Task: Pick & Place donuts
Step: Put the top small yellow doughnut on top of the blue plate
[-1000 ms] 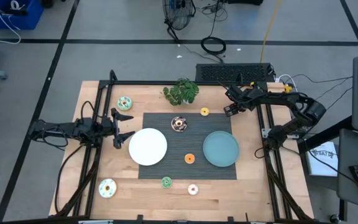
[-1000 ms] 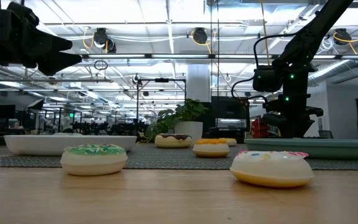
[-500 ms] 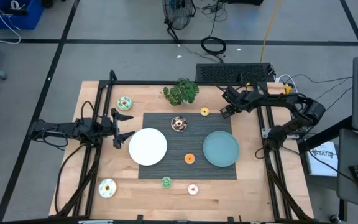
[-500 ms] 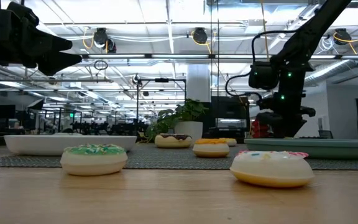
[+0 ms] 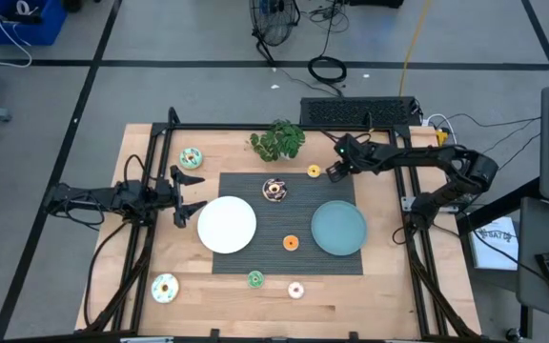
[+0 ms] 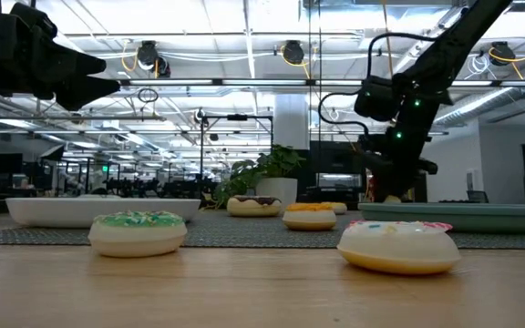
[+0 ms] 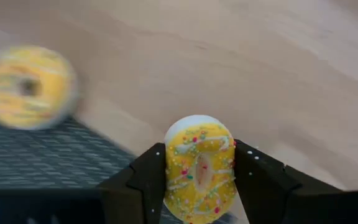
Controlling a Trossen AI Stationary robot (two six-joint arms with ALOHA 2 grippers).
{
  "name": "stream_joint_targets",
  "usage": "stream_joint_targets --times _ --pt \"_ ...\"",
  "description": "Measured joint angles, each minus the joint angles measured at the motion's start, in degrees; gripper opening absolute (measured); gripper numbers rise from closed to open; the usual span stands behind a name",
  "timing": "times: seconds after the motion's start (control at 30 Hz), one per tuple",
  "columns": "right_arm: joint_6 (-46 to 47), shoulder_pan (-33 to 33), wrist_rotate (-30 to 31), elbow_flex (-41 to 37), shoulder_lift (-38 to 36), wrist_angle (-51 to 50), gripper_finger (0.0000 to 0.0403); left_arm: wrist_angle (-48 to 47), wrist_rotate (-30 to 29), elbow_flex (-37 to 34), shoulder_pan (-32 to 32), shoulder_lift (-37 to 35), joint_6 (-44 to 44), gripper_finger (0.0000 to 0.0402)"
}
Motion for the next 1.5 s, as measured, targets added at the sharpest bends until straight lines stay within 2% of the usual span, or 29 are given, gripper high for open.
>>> stream_joint_targets --times 0.6,1.07,1.5 --pt "0.05 9.01 -13.94 0.02 0.0 18.04 0.0156 0.0 0.0 0.0 0.0 0.0 0.0 0.0349" --pt "1.56 19.76 -30.6 0.02 0.0 34.57 0.0155 -0.01 0.0 0.0 0.0 0.0 0.0 0.0349" --pt "3.05 30.9 -36.75 0.07 0.0 47.91 0.0155 -0.02 0.0 0.0 0.0 0.01 0.0 0.0349"
